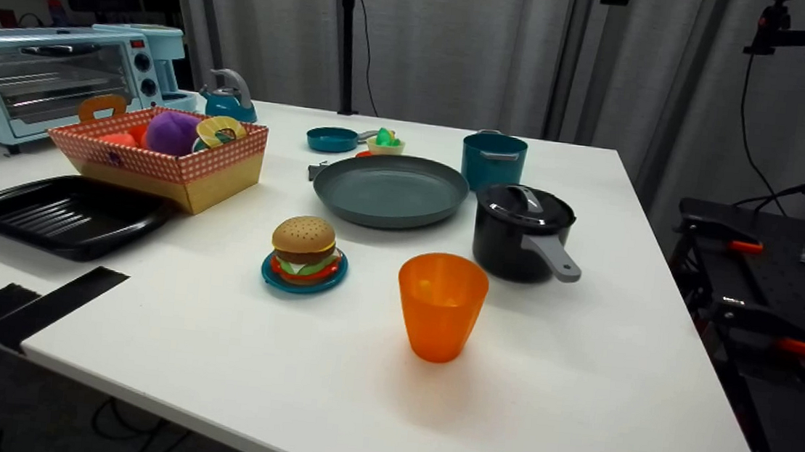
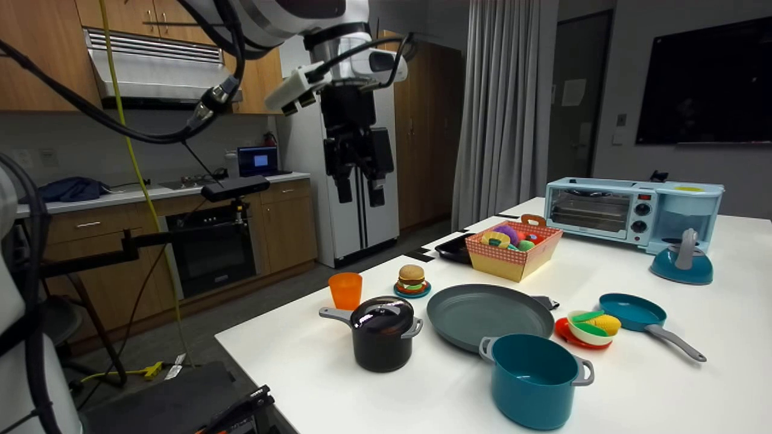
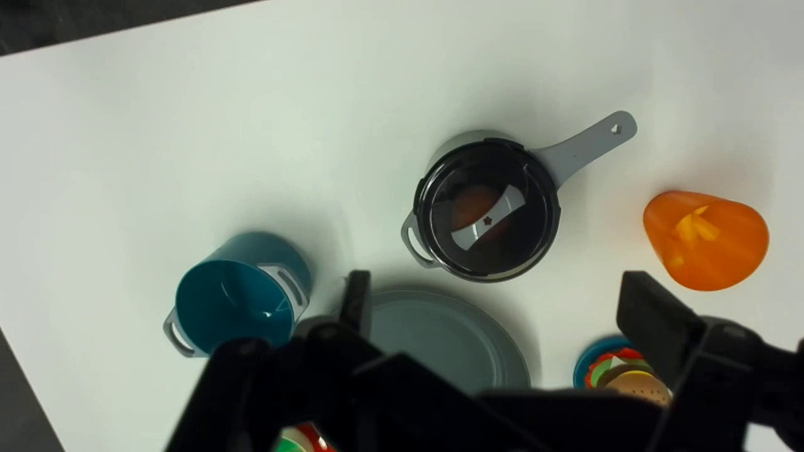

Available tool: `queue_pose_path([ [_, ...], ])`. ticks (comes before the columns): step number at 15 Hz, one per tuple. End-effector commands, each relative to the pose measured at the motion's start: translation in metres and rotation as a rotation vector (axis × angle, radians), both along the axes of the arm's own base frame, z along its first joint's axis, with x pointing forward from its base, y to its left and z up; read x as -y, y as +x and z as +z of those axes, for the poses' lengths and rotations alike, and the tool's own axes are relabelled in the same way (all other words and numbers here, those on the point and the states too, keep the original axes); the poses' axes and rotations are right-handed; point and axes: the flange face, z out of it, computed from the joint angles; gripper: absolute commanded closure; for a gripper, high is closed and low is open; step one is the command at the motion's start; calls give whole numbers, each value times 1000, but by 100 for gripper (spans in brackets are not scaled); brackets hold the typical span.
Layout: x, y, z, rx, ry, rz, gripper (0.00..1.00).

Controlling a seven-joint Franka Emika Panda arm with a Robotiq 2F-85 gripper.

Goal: Move the black lid to the blue pot then move it back to the black pot

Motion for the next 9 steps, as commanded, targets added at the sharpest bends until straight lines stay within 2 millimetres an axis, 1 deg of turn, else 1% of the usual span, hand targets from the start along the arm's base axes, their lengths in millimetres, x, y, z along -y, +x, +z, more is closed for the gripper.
queue_pose_path([
  [1, -8, 4, -27, 20, -1, -134, 0],
  [4, -12, 5, -48, 35, -26, -243, 0],
  [9, -2, 3, -79, 64, -72, -443, 0],
])
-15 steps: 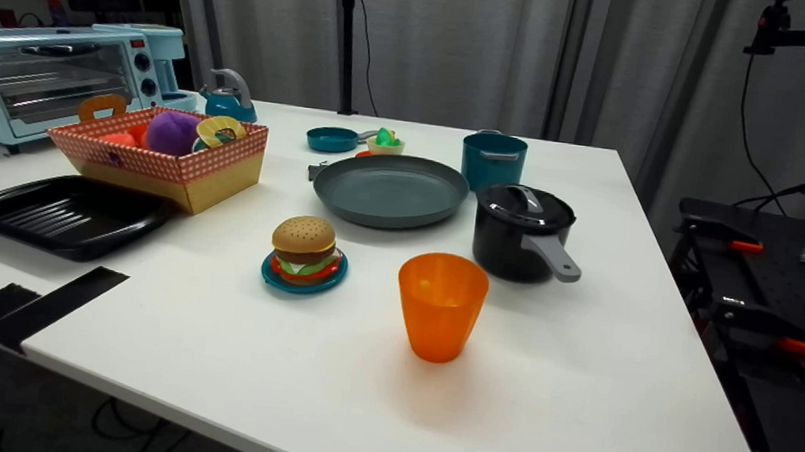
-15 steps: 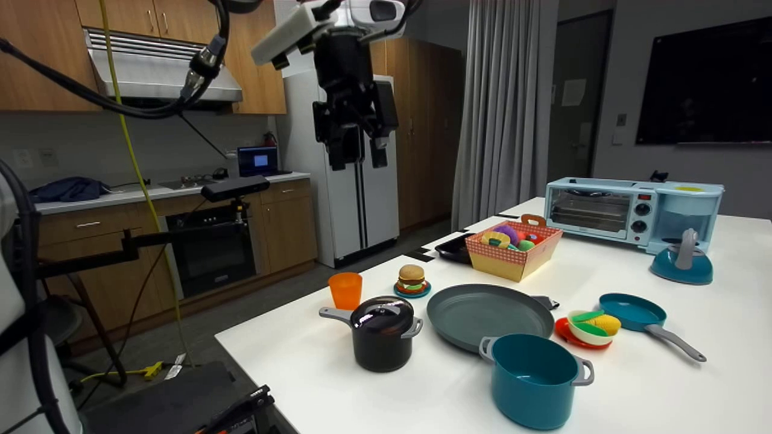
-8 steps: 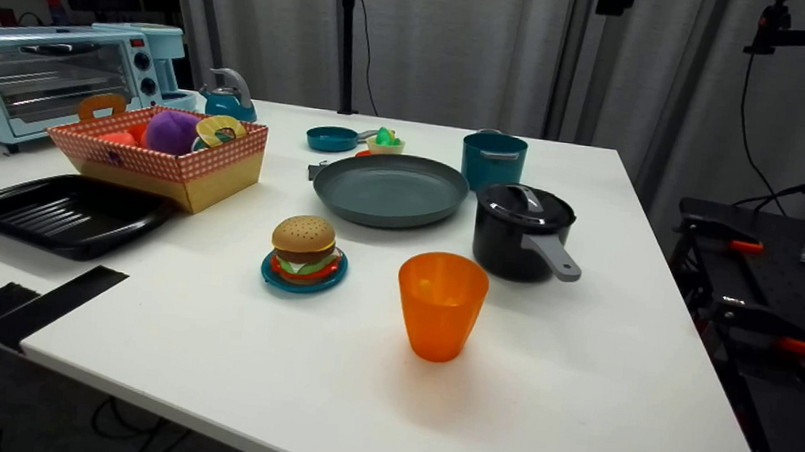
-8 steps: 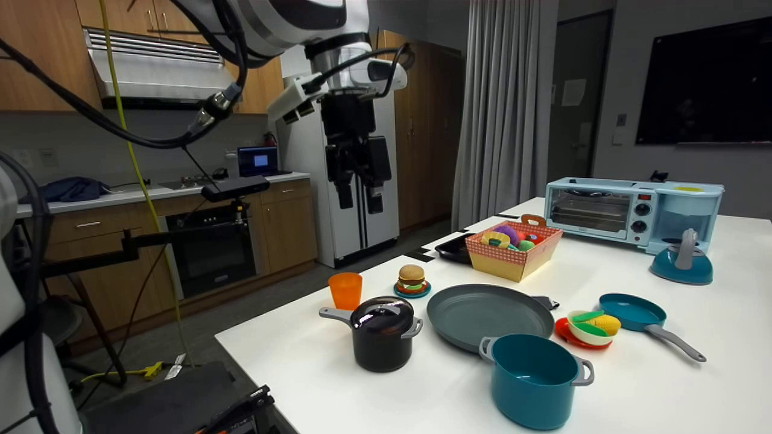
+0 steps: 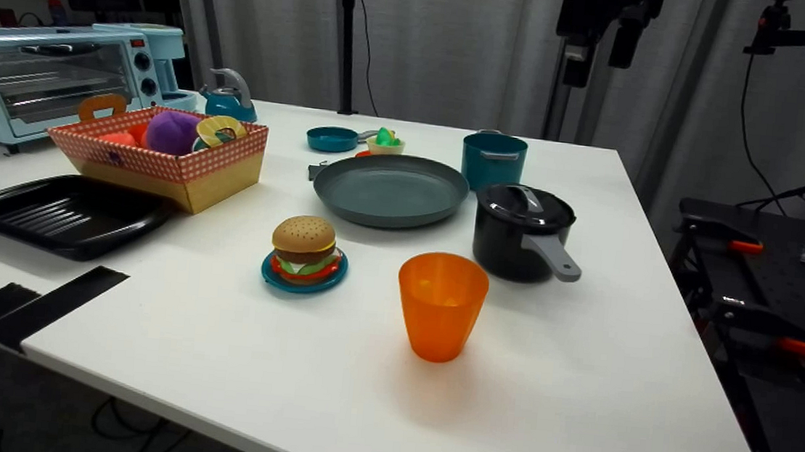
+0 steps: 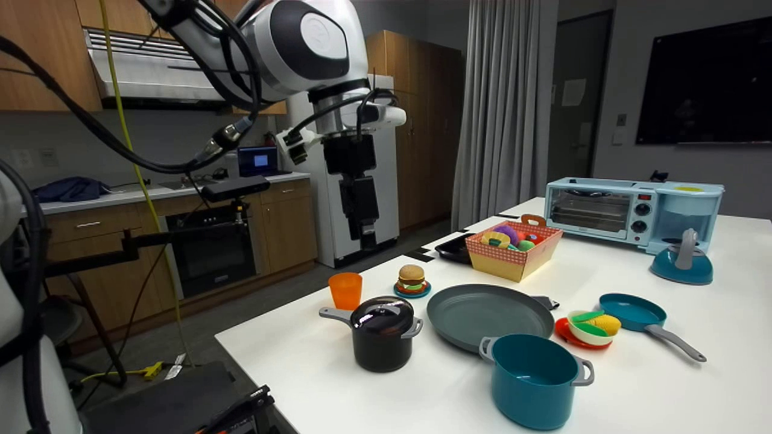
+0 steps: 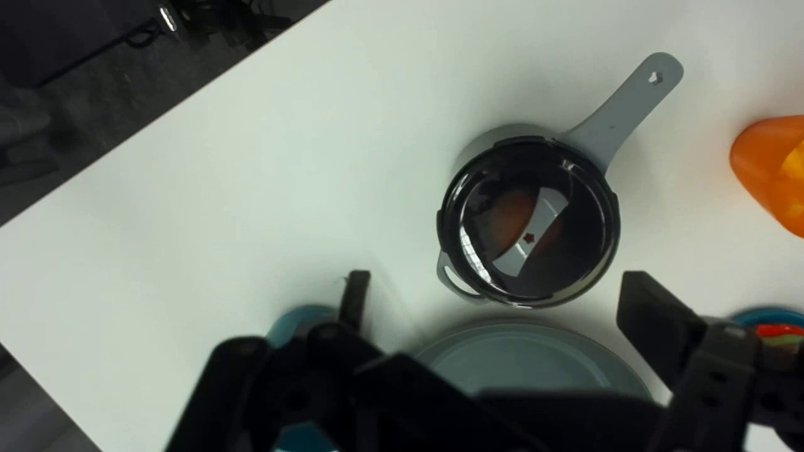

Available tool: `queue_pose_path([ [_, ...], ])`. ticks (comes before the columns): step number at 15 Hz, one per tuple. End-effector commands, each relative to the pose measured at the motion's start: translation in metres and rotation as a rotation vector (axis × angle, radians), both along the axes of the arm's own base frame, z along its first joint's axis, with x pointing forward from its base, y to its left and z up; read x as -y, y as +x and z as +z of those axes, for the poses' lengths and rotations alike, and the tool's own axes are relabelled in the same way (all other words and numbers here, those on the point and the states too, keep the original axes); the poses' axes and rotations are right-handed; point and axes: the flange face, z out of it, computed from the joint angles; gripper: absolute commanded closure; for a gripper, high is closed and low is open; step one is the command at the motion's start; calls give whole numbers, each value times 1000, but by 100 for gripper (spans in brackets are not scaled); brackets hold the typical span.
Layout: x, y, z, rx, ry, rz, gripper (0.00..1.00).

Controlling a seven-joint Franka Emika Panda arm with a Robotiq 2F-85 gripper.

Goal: Move the black lid to the blue pot then move it back to the black pot

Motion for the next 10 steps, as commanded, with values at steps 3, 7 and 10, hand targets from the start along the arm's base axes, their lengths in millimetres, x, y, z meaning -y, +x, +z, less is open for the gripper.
queue_pose_path([
  [3, 12, 1, -33, 52, -52, -200, 0],
  [7, 10, 13, -53, 96, -45, -327, 0],
  [10, 9, 23, -65, 134, -43, -417, 0],
])
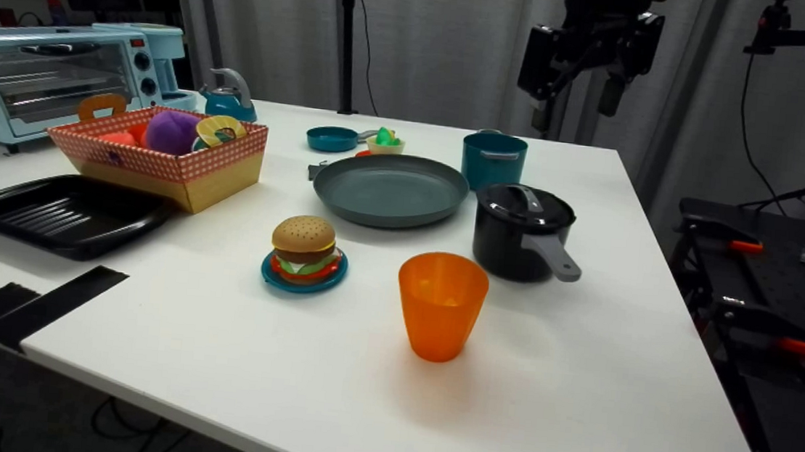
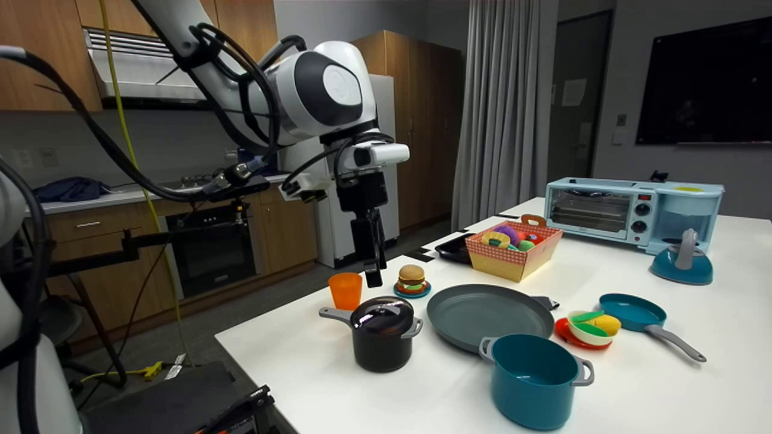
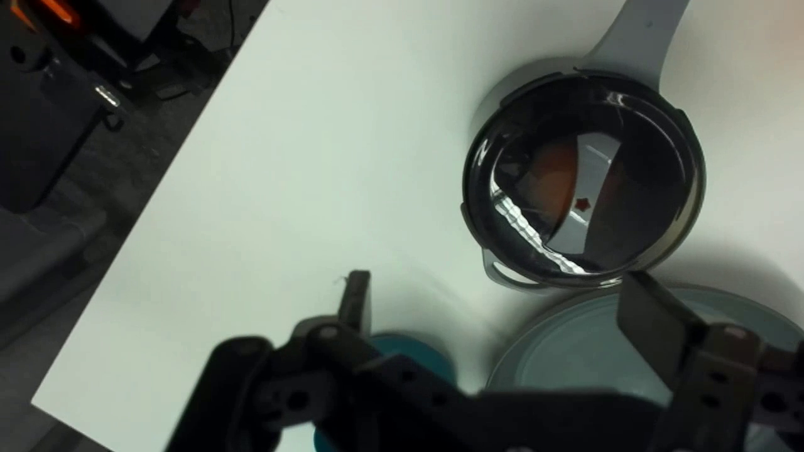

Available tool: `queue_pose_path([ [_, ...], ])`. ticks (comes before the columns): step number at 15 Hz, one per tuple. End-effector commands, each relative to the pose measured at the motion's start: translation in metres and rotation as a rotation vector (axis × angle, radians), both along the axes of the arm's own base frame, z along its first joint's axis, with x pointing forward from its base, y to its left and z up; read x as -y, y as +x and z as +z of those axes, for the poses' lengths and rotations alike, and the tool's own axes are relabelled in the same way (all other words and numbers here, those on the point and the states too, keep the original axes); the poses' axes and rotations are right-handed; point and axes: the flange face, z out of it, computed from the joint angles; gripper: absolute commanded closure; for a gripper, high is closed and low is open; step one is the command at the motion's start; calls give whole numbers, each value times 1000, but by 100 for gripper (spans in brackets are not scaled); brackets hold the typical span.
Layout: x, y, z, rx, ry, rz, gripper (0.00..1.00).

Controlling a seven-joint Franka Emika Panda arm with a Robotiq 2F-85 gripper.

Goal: Move the black lid to the blue pot then move it back to the black pot

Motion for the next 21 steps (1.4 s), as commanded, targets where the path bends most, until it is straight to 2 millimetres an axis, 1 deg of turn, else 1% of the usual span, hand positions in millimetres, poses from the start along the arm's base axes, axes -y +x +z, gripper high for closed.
queue_pose_path([
  [1, 0, 15, -14, 56, -13, -108, 0],
  [5, -1, 24, -32, 68, -43, -210, 0],
  [8, -9, 36, -42, 81, -42, -259, 0],
  [11, -19, 52, -43, 90, -30, -286, 0],
  [14, -25, 63, -43, 98, -24, -304, 0],
  [16, -27, 63, -44, 95, -22, -317, 0],
  [21, -34, 56, -55, 42, 44, -372, 0],
])
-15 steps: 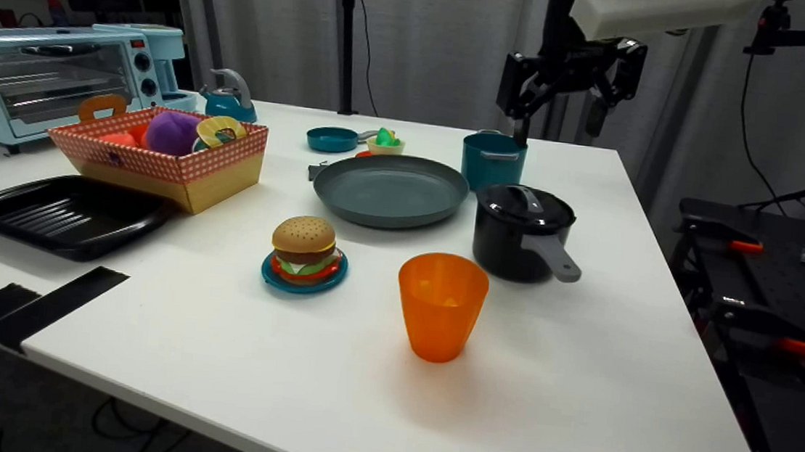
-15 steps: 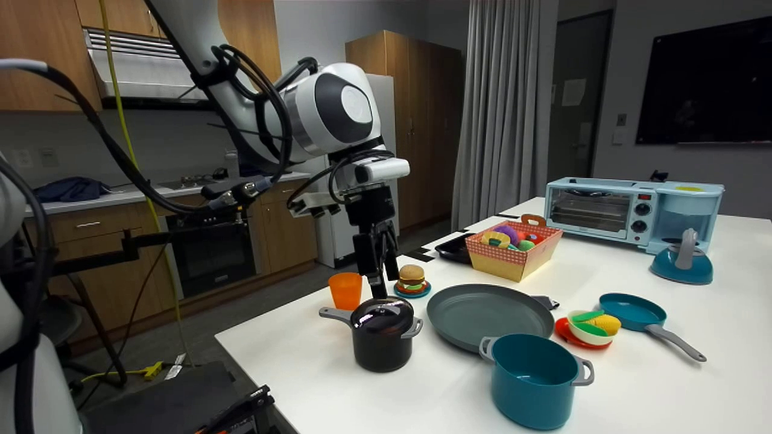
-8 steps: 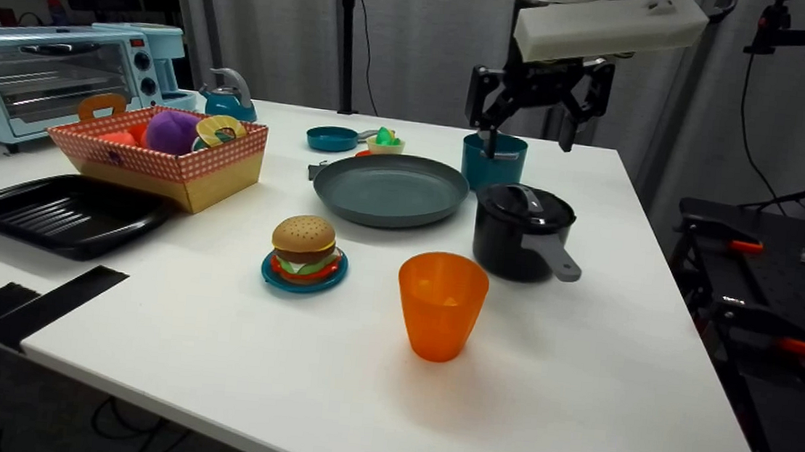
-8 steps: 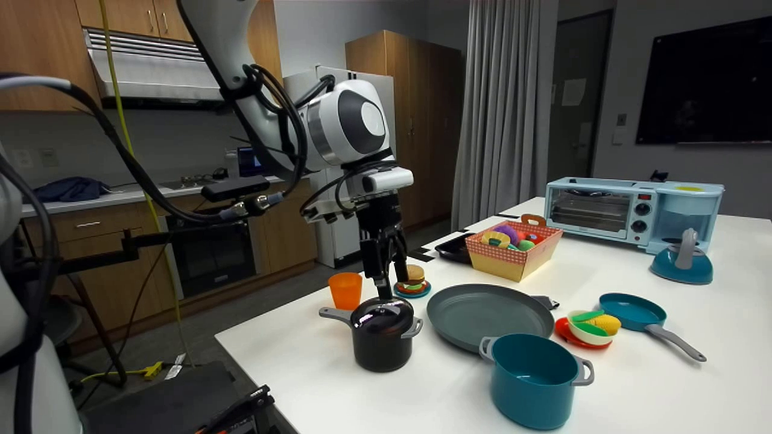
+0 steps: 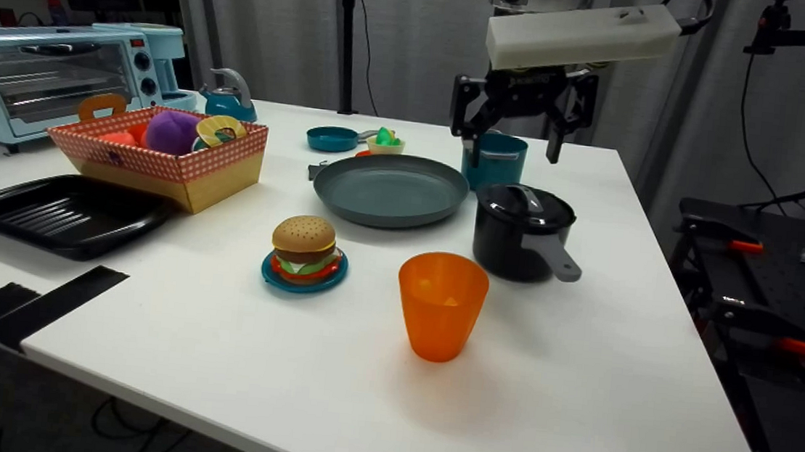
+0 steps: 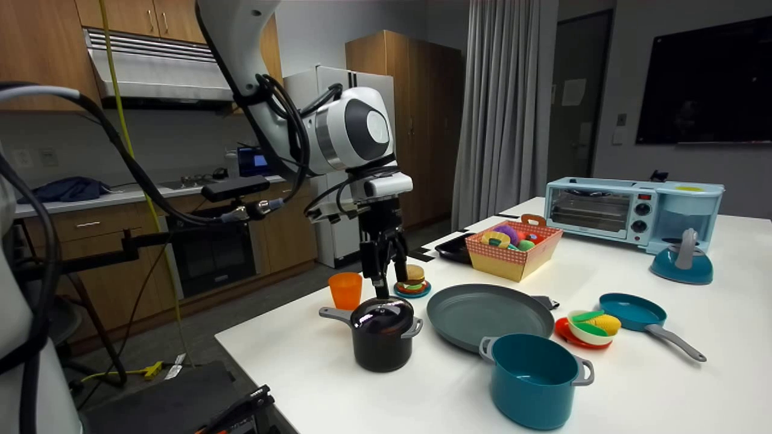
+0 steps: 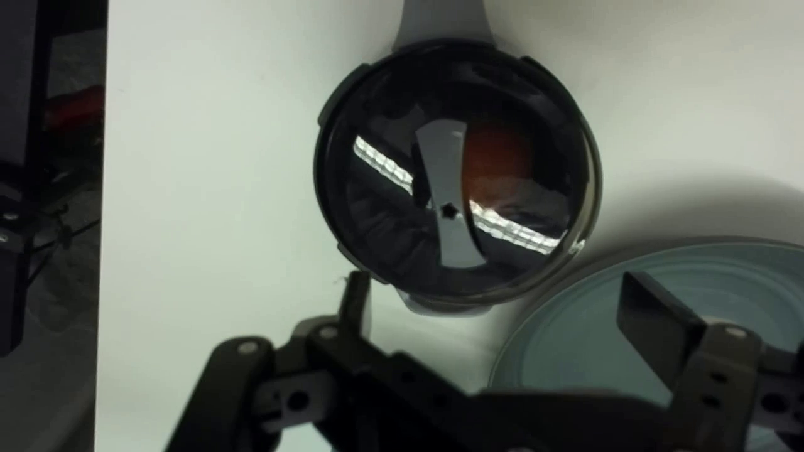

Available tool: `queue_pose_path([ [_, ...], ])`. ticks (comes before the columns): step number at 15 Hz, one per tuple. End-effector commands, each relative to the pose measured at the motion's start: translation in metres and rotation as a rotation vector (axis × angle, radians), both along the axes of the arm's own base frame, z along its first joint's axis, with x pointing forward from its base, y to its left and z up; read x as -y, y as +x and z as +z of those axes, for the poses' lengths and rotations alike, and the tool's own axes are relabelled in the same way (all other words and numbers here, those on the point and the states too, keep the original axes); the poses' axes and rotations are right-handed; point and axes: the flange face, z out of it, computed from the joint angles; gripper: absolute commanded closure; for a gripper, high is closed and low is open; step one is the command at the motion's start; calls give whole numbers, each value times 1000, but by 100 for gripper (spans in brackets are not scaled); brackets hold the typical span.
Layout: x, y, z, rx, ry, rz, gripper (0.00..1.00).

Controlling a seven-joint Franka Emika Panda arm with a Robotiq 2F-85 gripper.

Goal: Move the black lid to the blue pot then move it back to the black pot

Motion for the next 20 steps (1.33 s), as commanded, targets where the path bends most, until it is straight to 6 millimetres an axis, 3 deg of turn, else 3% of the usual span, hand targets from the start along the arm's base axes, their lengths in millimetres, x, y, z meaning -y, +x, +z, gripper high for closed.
queue_pose_path([
  [1, -7, 0, -5, -10, 62, -55, 0],
  [5, -11, -3, -3, -22, 90, -84, 0],
  [13, 18, -24, -17, -34, 98, -138, 0],
  [16, 20, -28, -29, -46, 121, -136, 0],
  [17, 19, -28, -32, -48, 129, -131, 19],
  [20, 14, -25, -34, -45, 151, -105, 42],
])
